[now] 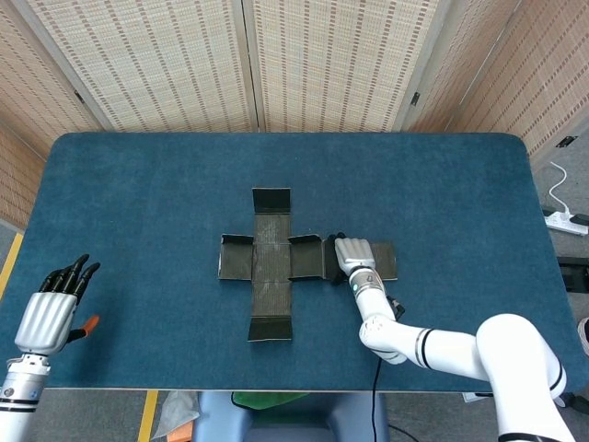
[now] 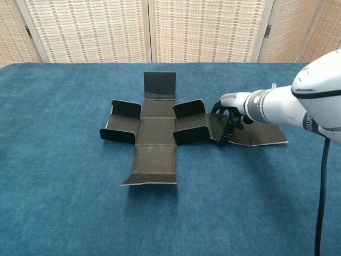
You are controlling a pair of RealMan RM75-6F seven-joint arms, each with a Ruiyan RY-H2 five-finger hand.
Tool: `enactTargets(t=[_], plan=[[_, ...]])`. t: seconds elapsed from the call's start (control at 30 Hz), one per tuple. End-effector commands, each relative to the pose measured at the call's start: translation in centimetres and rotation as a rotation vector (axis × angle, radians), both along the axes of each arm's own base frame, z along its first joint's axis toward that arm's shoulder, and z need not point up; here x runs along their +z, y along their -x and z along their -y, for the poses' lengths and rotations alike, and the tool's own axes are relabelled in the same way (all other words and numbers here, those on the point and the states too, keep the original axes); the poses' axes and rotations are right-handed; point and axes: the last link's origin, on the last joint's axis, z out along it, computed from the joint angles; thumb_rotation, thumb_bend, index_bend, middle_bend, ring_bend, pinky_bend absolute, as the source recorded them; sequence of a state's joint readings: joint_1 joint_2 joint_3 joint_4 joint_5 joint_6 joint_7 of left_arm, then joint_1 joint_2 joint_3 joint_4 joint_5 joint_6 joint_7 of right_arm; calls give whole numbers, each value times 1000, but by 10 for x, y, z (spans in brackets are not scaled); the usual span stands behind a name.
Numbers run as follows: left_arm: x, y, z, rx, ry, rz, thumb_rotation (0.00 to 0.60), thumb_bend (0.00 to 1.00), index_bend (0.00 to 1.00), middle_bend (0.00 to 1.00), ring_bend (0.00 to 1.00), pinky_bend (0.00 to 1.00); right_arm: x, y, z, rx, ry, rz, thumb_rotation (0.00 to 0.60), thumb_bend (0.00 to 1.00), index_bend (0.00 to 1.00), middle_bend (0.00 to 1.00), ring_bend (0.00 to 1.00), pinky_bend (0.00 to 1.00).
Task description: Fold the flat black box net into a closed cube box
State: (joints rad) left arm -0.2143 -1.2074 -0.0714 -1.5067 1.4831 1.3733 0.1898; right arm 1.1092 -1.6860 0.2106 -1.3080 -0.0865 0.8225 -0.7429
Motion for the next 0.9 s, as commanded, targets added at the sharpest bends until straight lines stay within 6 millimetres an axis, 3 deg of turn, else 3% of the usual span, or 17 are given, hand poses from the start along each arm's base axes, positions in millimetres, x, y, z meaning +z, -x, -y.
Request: enactTargets(t=[0.03, 0.17, 0.27, 0.5, 0.7, 0.9], plan=[[-7, -6, -16, -42, 18, 5, 600, 218, 232, 173, 300, 286, 2, -5, -4, 16, 21, 51, 600, 220, 491, 340, 787, 998], [-23, -16, -45, -84, 59, 19, 600, 218, 287, 245, 581, 644, 4, -10, -11, 53, 24, 103, 600, 221, 491, 363, 790, 999], [-39, -26, -69, -112, 93, 25, 600, 221, 288, 250, 668, 754, 2, -13, -16, 99, 29, 106, 600, 221, 491, 367, 791, 999], [-83, -46, -108, -155, 149, -14, 600, 234, 209, 232, 711, 812, -1, -21, -27, 241, 100, 51, 600, 221, 491, 373, 791, 1000], [-114, -49, -123, -124, 172, -64, 600, 216, 44, 97, 686, 815, -2, -24, -36, 301, 138, 34, 600, 221, 491, 375, 791, 1000], [-137, -51, -131, -89, 191, -63, 600, 209, 0, 0, 615, 804, -2, -24, -43, 338, 155, 27, 600, 221, 491, 374, 791, 1000]])
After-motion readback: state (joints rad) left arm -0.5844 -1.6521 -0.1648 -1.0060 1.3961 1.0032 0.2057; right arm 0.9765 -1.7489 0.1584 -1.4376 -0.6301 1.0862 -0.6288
